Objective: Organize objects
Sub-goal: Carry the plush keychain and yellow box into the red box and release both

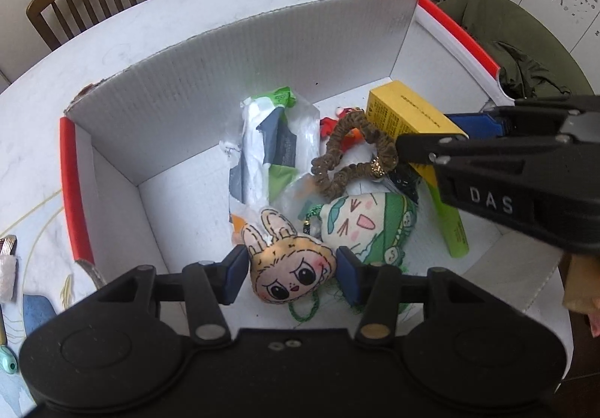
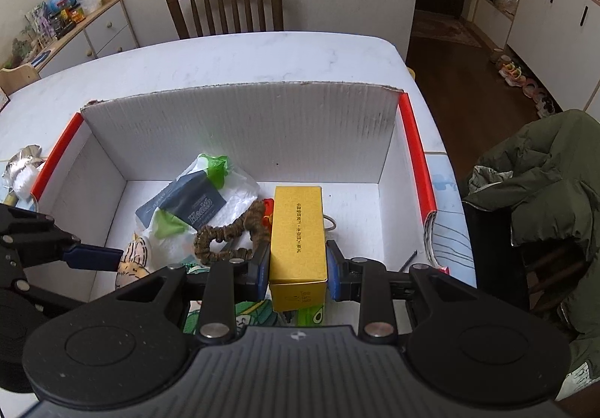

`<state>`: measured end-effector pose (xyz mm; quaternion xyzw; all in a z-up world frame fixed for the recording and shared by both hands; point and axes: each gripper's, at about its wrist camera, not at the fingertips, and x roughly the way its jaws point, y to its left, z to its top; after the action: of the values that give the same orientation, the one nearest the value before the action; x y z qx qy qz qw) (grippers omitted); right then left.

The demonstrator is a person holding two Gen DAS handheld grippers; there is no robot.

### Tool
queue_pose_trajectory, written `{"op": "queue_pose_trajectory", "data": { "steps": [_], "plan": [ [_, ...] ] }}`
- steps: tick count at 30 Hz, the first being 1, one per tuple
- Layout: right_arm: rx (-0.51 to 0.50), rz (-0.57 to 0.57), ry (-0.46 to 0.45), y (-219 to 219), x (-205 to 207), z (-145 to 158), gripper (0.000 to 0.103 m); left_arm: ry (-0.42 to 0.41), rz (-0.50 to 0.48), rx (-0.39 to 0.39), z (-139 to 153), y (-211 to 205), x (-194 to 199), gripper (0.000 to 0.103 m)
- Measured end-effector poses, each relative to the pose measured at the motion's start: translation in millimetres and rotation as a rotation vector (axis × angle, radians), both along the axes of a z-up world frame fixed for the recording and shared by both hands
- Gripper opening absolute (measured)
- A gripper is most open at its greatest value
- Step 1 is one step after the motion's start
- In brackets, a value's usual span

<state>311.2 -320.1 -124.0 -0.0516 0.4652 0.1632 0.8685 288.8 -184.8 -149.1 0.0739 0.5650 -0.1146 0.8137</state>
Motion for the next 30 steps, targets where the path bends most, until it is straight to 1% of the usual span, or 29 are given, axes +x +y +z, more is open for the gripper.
{"op": "queue_pose_trajectory", "data": {
  "steps": [4,13,15,18,20,24,25,27,29,30],
  "plan": [
    [0.000,0.000,0.000,-1.7,0.1,-1.1,0.030,0.012,0.001,-0.002,-2.8,-1.0,1.4,0.050],
    [0.029,0.015,-0.002,-8.7,-3.4,3.7,0.030,0.042,0.037,-0.025,-11.7,2.3,4.8,0.051],
    [0.034,0.020,0.002,-10.2,-5.2,5.1,0.031,0.051,0.042,-0.025,-14.4,2.7,4.2,0.053],
    [0.043,0.024,0.006,-13.4,-8.1,7.0,0.031,0.047,0.051,-0.019,-15.0,2.9,3.2,0.057],
    [0.048,0.026,0.012,-15.2,-8.8,7.9,0.031,0.038,0.052,-0.020,-13.1,3.0,2.8,0.065],
    [0.050,0.027,0.016,-17.8,-12.9,10.9,0.031,0.020,0.056,-0.038,-8.3,4.3,0.8,0.068],
    [0.052,0.025,0.017,-18.2,-14.4,11.4,0.032,0.015,0.059,-0.043,-7.1,4.5,-0.2,0.071],
    [0.059,0.024,0.018,-19.7,-16.7,12.9,0.035,0.003,0.062,-0.053,-3.7,5.6,-2.1,0.075],
    [0.065,0.024,0.012,-20.9,-19.5,16.0,0.046,-0.013,0.060,-0.058,0.7,4.5,-4.3,0.075],
    [0.064,0.022,0.003,-21.3,-21.7,18.0,0.048,-0.022,0.058,-0.060,3.3,2.9,-5.4,0.076]
  ]
}}
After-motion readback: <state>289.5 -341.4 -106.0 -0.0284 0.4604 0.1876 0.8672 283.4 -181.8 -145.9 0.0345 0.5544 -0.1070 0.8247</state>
